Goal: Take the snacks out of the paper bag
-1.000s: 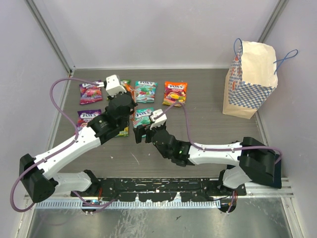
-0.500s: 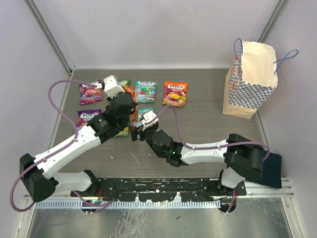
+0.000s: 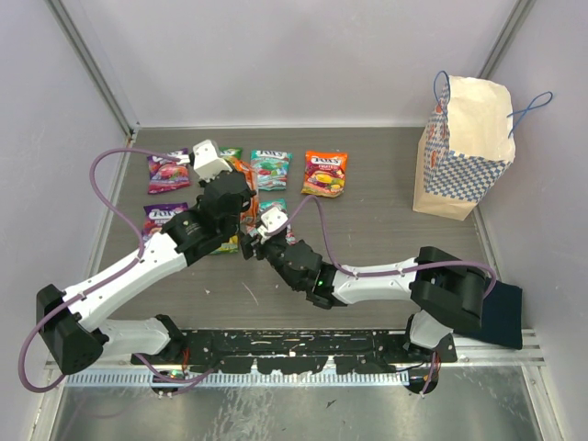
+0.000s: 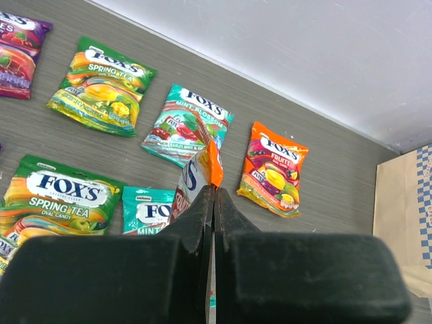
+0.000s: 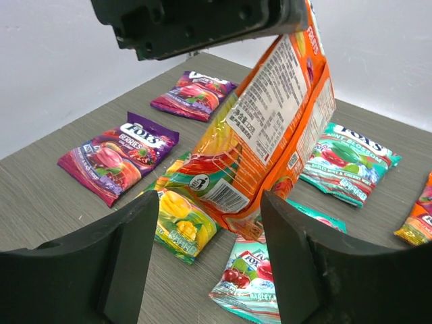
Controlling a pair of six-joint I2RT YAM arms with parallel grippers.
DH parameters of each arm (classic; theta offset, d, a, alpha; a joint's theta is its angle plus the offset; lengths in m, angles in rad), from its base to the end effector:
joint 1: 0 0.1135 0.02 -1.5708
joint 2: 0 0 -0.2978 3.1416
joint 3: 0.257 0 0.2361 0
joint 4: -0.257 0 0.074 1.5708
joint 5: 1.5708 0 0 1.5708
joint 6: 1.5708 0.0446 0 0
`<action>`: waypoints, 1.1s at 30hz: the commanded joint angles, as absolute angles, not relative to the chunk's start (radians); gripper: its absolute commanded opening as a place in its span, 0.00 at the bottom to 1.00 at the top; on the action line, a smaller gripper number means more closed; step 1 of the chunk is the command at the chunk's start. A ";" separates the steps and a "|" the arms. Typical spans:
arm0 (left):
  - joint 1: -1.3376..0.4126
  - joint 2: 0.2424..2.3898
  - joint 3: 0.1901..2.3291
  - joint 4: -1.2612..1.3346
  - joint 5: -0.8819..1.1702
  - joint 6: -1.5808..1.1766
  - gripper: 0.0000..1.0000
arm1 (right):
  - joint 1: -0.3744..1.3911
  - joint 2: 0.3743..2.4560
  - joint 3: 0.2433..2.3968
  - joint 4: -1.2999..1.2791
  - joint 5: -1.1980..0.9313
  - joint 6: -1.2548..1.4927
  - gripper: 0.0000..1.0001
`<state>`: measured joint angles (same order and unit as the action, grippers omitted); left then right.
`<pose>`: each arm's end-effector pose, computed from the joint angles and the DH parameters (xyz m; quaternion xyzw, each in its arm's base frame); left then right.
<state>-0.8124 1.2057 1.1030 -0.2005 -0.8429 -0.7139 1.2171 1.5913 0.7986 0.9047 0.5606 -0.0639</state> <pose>0.1933 -0.1556 0.3970 -0.2058 0.7463 -0.1353 0.6184 0.1401 0.3109 0.3032 -0.2173 0.6367 0.2361 0.7011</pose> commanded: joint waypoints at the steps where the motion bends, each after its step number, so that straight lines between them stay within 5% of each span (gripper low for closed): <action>1: -0.817 1.168 1.136 -0.130 -0.854 -0.711 0.00 | 1.206 1.560 0.815 0.989 0.504 -0.094 0.65; 6: -0.817 1.174 1.140 -0.127 -0.832 -0.712 0.00 | 1.194 1.563 0.825 0.989 0.493 -0.101 0.49; 11: -0.816 1.178 1.139 -0.124 -0.822 -0.712 0.00 | 1.184 1.555 0.821 1.008 0.498 -0.107 0.02; 24: -0.812 1.216 1.150 -0.090 -0.792 -0.650 0.00 | 1.175 1.340 0.652 1.021 0.526 -0.031 0.01; 33: -0.810 1.412 1.249 -0.022 -0.450 -0.504 0.01 | 1.015 0.939 0.410 0.784 0.539 0.315 0.01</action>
<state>-0.8242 1.3304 1.1591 -0.1223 -0.5938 -0.6003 1.0870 1.0889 0.4801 0.8612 0.5083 0.1131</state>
